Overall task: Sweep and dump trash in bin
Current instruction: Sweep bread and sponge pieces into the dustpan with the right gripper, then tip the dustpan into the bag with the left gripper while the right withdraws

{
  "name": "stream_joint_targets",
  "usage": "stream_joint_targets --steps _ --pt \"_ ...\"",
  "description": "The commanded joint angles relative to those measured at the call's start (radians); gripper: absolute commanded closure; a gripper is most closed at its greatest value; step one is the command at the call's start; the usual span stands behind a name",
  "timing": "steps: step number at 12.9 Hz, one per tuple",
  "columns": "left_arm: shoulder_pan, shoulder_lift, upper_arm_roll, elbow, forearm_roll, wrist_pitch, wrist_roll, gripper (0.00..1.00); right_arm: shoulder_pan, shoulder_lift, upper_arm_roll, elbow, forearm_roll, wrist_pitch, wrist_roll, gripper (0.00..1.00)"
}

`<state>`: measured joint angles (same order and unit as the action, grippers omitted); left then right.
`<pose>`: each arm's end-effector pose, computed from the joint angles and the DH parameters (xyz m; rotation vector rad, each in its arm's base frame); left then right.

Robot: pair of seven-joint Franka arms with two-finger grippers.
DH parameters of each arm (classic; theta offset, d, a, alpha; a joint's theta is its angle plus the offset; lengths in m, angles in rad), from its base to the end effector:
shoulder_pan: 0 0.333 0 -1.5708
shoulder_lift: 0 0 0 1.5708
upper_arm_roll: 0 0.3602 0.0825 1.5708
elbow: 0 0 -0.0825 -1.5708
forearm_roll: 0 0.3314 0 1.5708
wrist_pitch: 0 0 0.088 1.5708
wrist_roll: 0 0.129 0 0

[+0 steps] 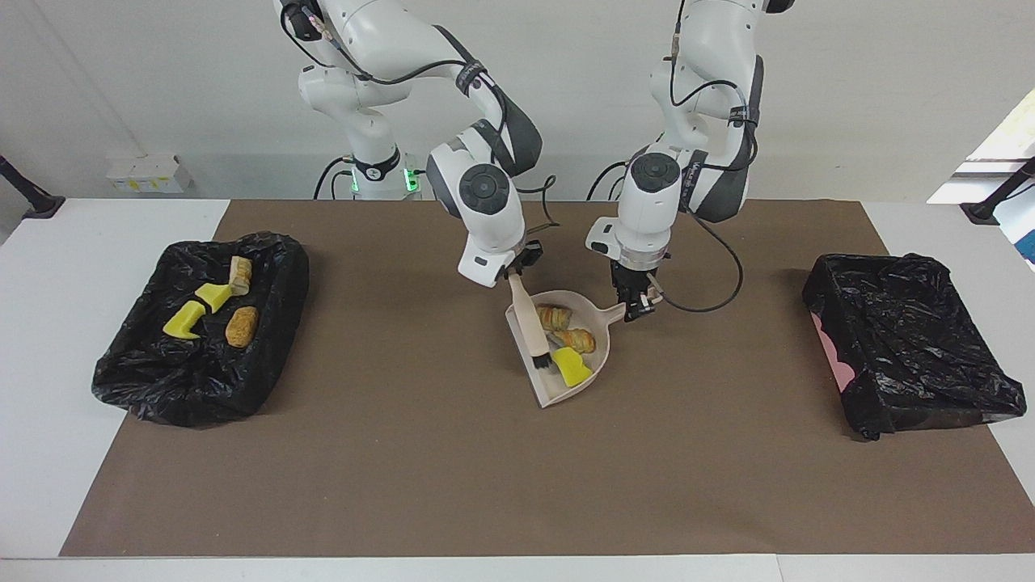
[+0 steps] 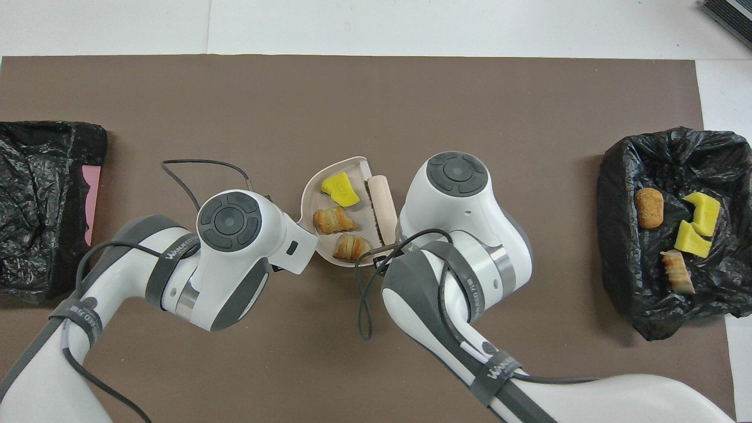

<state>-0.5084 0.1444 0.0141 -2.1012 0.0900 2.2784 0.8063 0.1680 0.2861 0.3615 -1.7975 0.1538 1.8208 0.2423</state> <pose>0.4735 -0.2513 0.4091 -2.3857 1.9256 -0.0326 0.4845 0.2820 0.4292 -2.9500 -0.3398 0.4799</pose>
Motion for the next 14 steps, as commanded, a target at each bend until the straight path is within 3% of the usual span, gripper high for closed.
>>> stream_joint_targets --steps 1,5,9,14 --pt "0.015 -0.025 -0.005 -0.025 0.014 0.004 0.022 1.00 -0.060 -0.054 0.004 -0.006 -0.015 -0.086 -0.032 1.00" --pt "0.077 -0.051 -0.005 0.001 0.014 0.012 0.014 1.00 -0.042 -0.105 0.013 -0.086 -0.045 -0.045 0.086 1.00" --pt "0.189 -0.091 -0.003 0.013 0.014 -0.010 0.063 1.00 0.082 -0.125 0.016 -0.111 -0.040 -0.037 0.266 1.00" --pt "0.436 -0.095 -0.003 0.102 0.014 -0.025 0.220 1.00 0.257 -0.104 0.016 -0.117 -0.013 -0.008 0.434 1.00"
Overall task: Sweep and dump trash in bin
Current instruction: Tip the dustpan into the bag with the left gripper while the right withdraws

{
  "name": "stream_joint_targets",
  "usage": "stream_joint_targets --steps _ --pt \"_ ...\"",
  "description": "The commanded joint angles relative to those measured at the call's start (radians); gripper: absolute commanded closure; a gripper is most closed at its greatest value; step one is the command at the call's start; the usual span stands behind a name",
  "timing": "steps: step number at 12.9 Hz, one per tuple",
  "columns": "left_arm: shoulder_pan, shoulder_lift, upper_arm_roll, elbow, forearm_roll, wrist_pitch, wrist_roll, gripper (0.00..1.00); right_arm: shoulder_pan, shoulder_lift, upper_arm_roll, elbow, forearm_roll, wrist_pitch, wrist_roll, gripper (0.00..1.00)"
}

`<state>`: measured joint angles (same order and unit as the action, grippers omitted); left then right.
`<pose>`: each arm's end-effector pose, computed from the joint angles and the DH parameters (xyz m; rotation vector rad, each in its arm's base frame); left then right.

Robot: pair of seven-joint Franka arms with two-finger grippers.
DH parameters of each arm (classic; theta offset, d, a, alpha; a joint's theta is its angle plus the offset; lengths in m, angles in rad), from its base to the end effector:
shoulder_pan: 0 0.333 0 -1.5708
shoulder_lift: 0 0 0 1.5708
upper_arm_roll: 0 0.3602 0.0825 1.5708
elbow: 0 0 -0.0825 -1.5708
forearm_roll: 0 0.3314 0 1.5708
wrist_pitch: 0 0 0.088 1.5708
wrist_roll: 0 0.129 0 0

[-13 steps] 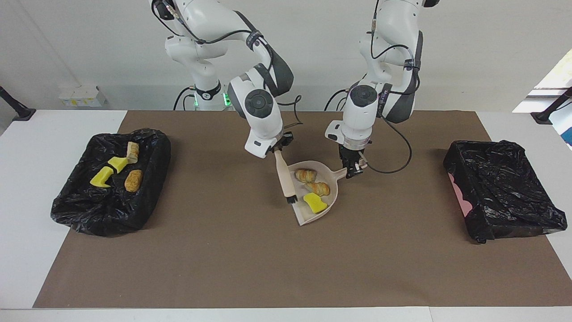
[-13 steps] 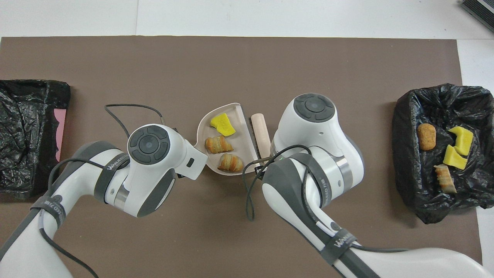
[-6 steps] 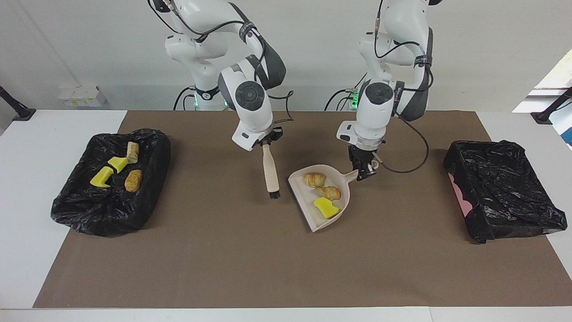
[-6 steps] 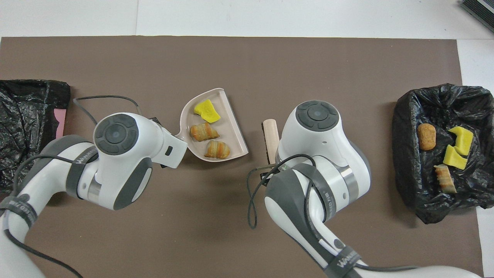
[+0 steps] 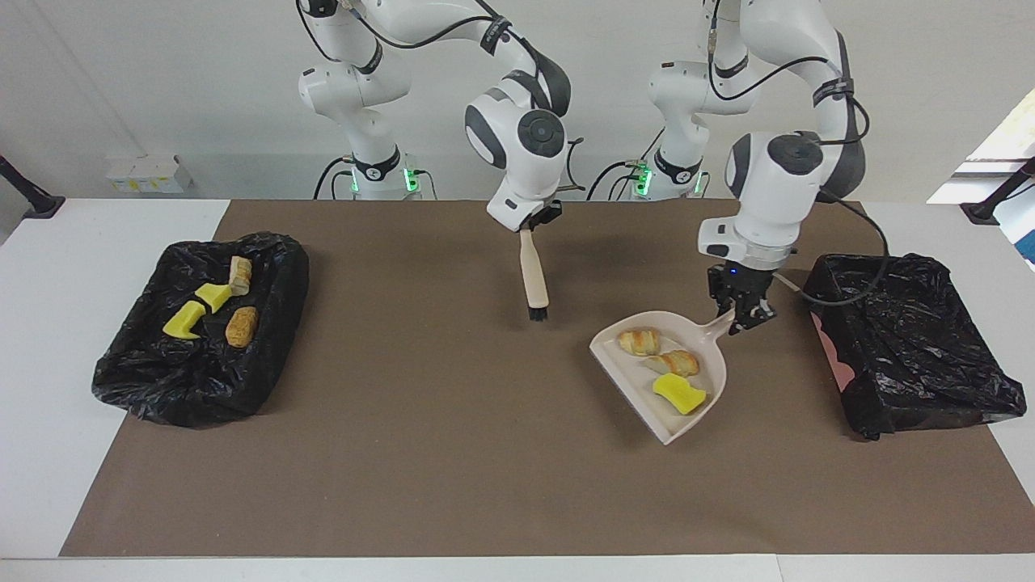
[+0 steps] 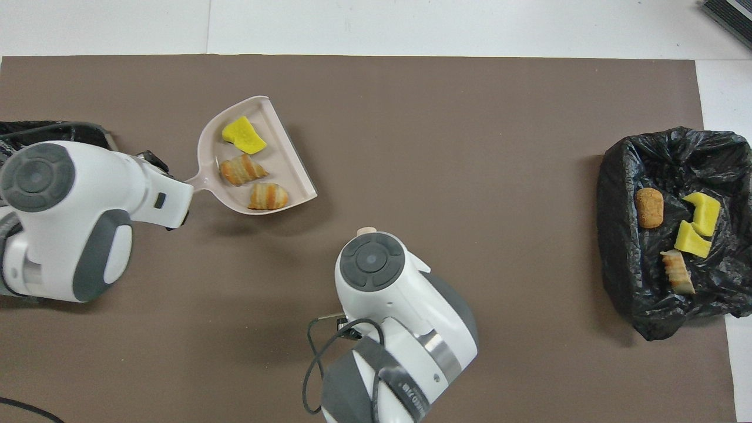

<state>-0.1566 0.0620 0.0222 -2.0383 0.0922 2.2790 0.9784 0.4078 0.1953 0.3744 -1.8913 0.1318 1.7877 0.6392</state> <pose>0.5375 -0.0691 0.4801 -2.4974 1.6482 -0.1974 0.3702 0.3724 0.4380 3.0532 0.1523 -0.5318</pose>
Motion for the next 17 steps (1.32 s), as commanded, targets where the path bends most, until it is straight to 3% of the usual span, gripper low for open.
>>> stream_joint_targets --steps 1,6,11,12,14,17 --pt "0.132 -0.013 -0.008 0.053 0.012 -0.026 0.054 1.00 0.046 -0.013 0.003 -0.025 0.034 0.025 0.063 1.00" --pt "0.435 0.002 -0.004 0.134 0.000 -0.021 0.115 1.00 0.088 -0.005 0.003 -0.135 0.045 0.198 0.169 1.00" --pt "0.635 0.009 -0.002 0.204 0.015 -0.067 0.176 1.00 0.108 0.001 0.003 -0.154 0.089 0.219 0.168 0.99" --pt "0.656 0.006 0.002 0.201 0.015 -0.072 0.253 1.00 0.108 0.003 0.003 -0.149 0.088 0.214 0.168 0.01" --pt "0.669 0.001 0.030 0.202 0.042 -0.099 0.351 1.00 0.105 0.006 -0.002 -0.115 0.083 0.202 0.194 0.00" --pt "0.651 -0.004 0.035 0.205 0.283 -0.124 0.358 1.00 0.053 -0.007 -0.006 -0.043 0.060 0.125 0.177 0.00"
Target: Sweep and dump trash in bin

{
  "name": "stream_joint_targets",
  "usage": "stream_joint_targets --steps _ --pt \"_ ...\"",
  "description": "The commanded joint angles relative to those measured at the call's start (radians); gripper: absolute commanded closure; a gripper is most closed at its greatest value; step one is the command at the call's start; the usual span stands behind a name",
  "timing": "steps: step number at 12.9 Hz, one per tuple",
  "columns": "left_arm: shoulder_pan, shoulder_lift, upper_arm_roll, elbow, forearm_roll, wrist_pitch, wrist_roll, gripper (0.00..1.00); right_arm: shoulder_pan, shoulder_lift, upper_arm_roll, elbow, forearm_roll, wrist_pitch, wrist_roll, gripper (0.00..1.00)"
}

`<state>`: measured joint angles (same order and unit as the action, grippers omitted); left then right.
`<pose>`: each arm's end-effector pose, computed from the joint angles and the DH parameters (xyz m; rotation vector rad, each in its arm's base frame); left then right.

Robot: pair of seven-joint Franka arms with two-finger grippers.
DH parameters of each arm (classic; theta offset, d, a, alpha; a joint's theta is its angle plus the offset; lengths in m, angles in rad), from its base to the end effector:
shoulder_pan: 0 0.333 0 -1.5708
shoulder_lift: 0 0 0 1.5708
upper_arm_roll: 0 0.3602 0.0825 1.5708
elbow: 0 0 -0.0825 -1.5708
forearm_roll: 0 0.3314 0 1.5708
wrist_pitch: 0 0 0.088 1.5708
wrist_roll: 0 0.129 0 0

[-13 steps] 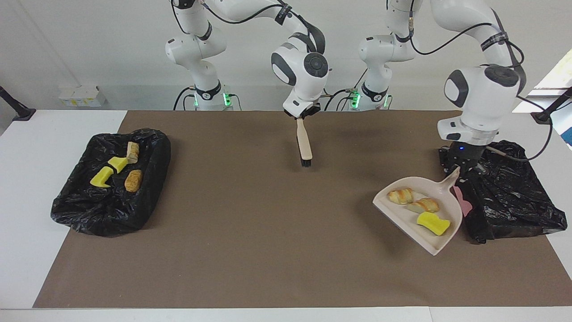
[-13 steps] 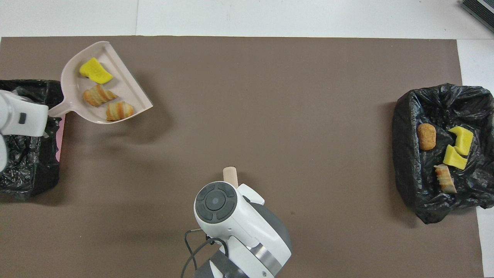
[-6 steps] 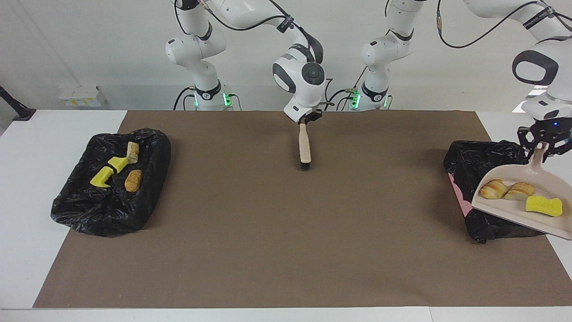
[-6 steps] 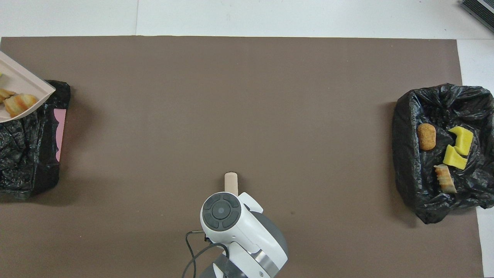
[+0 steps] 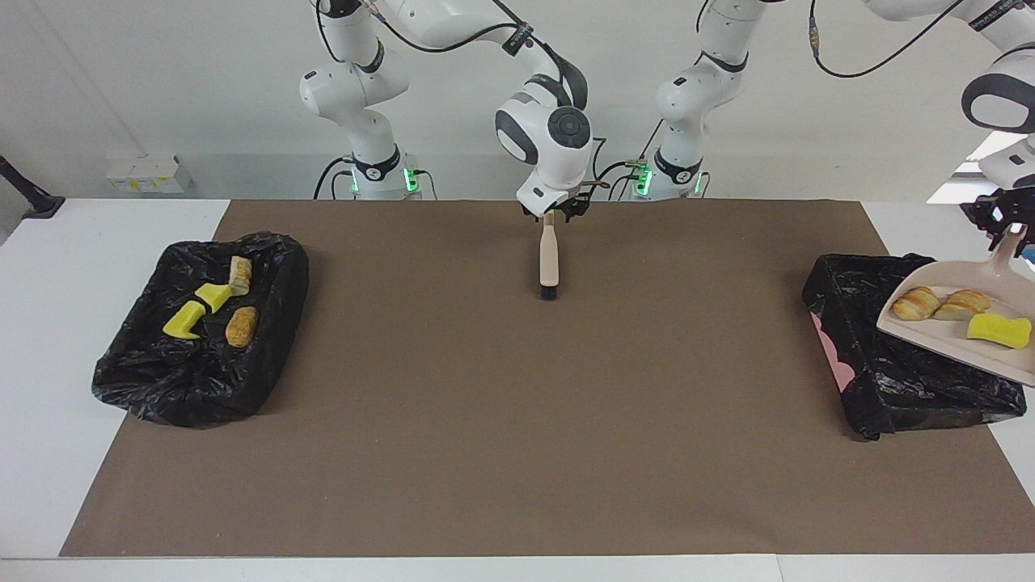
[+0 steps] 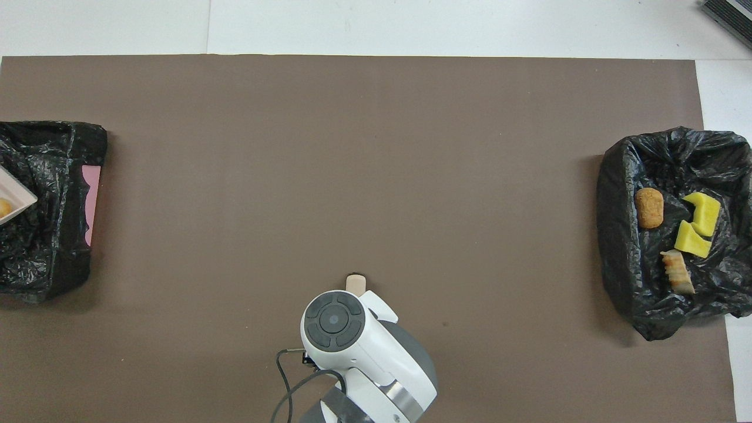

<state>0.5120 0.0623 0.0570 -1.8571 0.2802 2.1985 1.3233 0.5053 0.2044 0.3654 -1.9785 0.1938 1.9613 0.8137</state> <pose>0.4688 0.3161 0.5540 -2.5005 1.1899 0.0590 0.3360 0.4101 0.4102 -3.0952 0.0548 0.5027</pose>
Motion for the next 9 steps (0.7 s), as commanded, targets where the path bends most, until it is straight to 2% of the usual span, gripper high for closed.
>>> stream_joint_targets --steps 1,4,6,9 --pt "-0.023 -0.004 -0.002 0.033 0.143 -0.063 0.010 1.00 -0.083 -0.020 0.006 0.062 -0.004 -0.056 -0.017 0.00" --pt "-0.026 -0.027 -0.008 0.039 0.224 -0.118 0.010 1.00 -0.160 -0.029 0.000 0.125 -0.016 -0.143 -0.056 0.00" --pt "-0.053 -0.050 -0.011 0.039 0.269 -0.186 0.010 1.00 -0.235 -0.049 0.006 0.133 -0.036 -0.160 -0.103 0.00" --pt "-0.107 -0.071 -0.013 0.038 0.342 -0.278 0.005 1.00 -0.312 -0.077 0.000 0.168 -0.050 -0.159 -0.302 0.00"
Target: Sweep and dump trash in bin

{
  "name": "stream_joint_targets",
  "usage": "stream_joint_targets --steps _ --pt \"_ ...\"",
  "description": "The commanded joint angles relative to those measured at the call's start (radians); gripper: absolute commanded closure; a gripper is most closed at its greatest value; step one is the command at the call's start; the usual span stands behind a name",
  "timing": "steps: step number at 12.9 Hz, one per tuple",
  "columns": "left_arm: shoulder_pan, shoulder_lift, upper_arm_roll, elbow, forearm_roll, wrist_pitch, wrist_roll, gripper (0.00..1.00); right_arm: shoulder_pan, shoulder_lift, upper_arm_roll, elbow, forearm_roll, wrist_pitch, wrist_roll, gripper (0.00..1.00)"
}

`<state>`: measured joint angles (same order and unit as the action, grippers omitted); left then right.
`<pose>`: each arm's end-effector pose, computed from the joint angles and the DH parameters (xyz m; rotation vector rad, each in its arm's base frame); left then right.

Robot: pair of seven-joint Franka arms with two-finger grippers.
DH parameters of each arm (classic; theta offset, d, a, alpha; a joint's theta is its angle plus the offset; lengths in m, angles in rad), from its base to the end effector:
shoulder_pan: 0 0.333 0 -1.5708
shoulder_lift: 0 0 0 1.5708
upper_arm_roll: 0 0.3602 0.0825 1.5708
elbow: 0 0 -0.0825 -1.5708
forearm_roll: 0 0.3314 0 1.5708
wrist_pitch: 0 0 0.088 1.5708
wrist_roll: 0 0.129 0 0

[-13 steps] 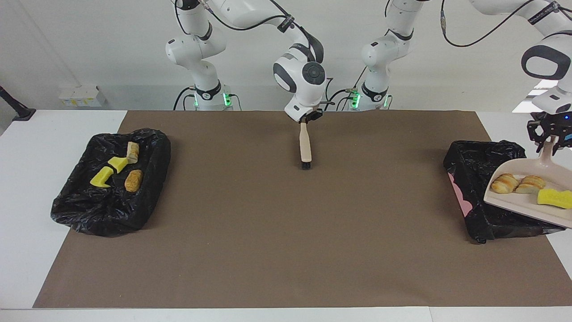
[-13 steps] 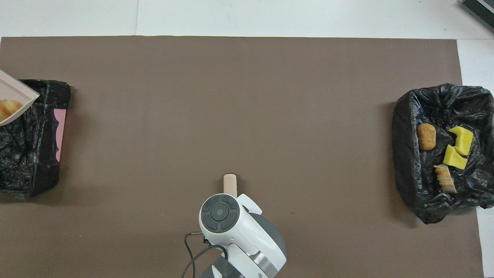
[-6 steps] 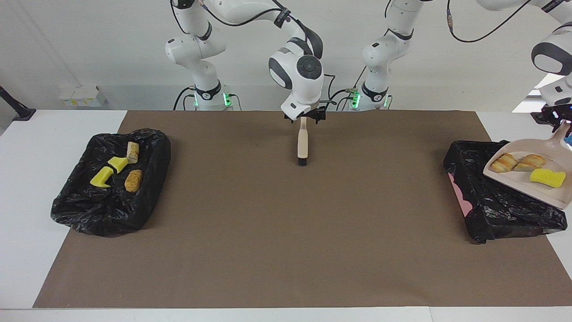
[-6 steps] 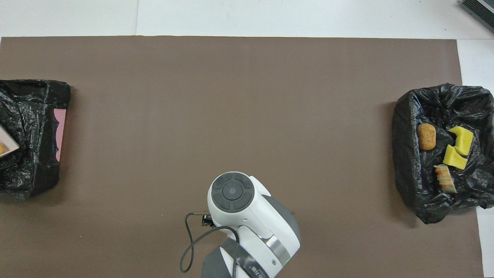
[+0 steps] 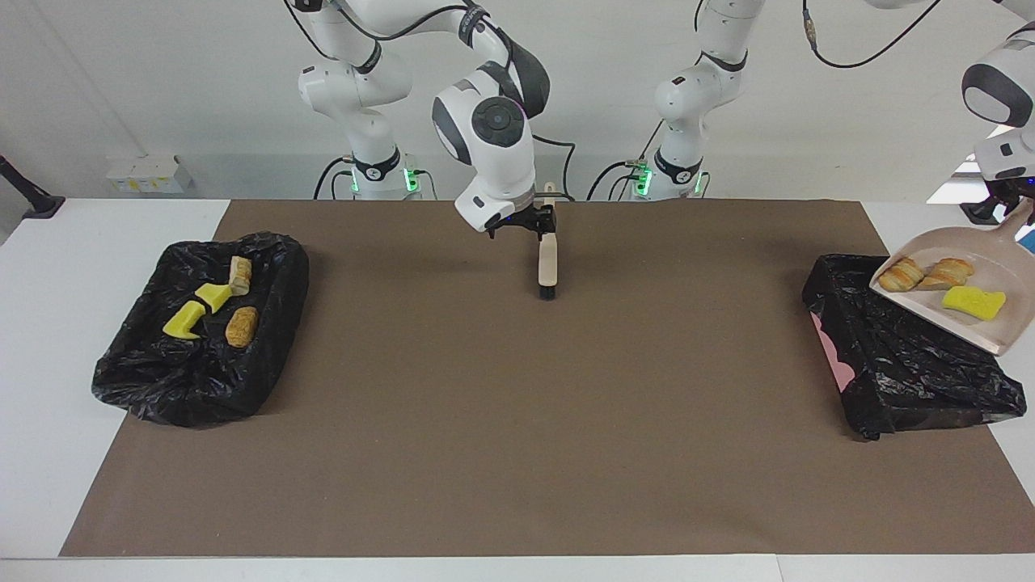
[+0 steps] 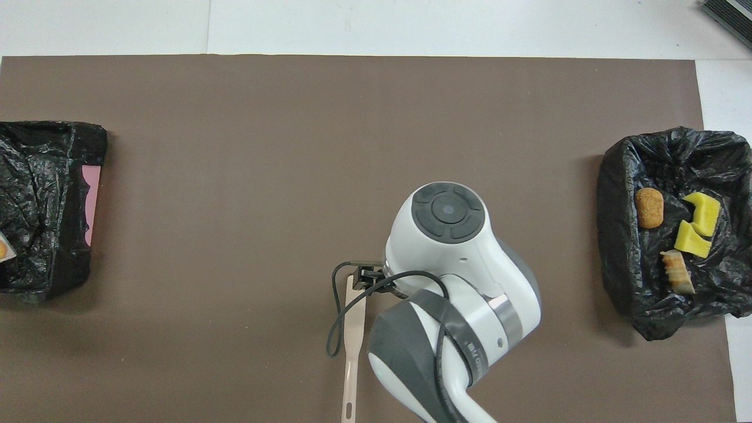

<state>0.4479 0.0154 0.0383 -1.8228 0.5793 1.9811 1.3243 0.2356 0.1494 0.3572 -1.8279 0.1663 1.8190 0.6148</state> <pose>0.4549 0.2918 0.5819 -2.3076 1.3153 0.4698 0.4422 0.3065 0.4874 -3.0293 0.1135 0.3696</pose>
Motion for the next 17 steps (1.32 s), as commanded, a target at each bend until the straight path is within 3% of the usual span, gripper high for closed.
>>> stream_joint_targets --steps 1,5,9,12,17 --pt "-0.049 -0.031 0.006 0.005 0.060 -0.076 0.004 1.00 -0.073 -0.022 0.008 0.033 -0.043 -0.017 -0.169 0.00" --pt "-0.057 -0.058 0.002 0.004 0.143 -0.112 0.003 1.00 -0.192 -0.025 0.008 0.099 -0.166 -0.029 -0.292 0.00" --pt "-0.084 -0.092 0.000 -0.003 0.180 -0.163 0.003 1.00 -0.337 -0.074 0.003 0.107 -0.171 -0.047 -0.483 0.00" --pt "-0.083 -0.104 0.002 0.003 0.180 -0.176 0.003 1.00 -0.372 -0.077 -0.023 0.137 -0.172 -0.047 -0.484 0.00" --pt "-0.107 -0.109 -0.017 0.014 0.107 -0.173 -0.023 1.00 -0.340 -0.077 -0.119 0.183 -0.205 -0.101 -0.484 0.00"
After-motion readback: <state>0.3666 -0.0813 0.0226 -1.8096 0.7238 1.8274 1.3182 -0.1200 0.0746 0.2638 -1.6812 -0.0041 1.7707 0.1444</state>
